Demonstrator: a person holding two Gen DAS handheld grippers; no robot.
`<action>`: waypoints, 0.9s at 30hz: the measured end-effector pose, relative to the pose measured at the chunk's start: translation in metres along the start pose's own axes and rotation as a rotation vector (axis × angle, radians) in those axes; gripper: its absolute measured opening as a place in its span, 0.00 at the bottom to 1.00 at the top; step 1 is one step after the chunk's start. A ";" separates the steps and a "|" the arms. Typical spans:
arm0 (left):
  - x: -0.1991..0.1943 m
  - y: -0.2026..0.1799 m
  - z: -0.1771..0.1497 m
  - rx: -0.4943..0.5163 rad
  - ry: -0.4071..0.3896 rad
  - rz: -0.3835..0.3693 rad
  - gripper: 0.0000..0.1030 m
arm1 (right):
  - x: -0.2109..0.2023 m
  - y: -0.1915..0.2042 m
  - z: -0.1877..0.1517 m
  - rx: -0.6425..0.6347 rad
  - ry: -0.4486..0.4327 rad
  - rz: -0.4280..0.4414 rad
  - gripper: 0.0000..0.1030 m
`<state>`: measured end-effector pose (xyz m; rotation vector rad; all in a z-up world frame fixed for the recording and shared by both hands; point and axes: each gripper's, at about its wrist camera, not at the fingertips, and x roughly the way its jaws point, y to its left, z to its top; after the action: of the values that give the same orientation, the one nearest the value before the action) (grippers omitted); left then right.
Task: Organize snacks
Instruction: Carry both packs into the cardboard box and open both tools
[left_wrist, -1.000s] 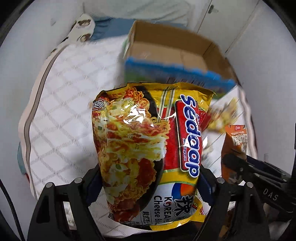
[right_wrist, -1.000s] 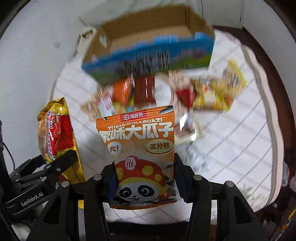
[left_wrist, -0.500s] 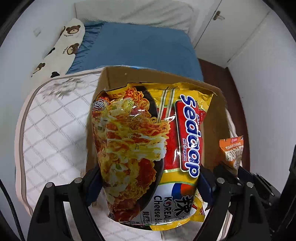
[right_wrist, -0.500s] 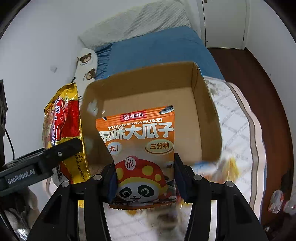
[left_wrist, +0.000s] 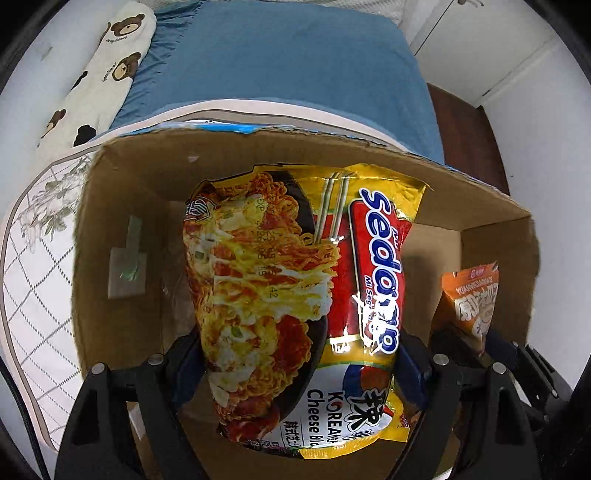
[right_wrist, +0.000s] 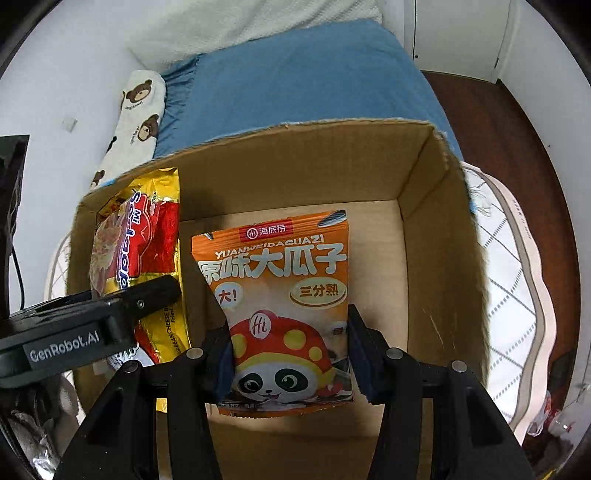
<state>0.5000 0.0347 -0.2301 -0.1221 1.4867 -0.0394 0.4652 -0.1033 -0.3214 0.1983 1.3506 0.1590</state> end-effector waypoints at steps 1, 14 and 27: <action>0.002 0.001 0.001 0.005 0.005 0.010 0.83 | 0.005 -0.001 0.004 0.000 0.002 -0.003 0.53; -0.025 -0.013 -0.014 -0.002 -0.068 0.022 0.87 | 0.016 -0.007 0.003 -0.015 0.028 -0.010 0.92; -0.099 -0.009 -0.082 0.010 -0.223 0.011 0.87 | -0.066 0.015 -0.047 -0.039 -0.094 -0.057 0.92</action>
<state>0.4107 0.0310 -0.1373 -0.1072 1.2646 -0.0235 0.4051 -0.1017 -0.2651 0.1326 1.2577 0.1268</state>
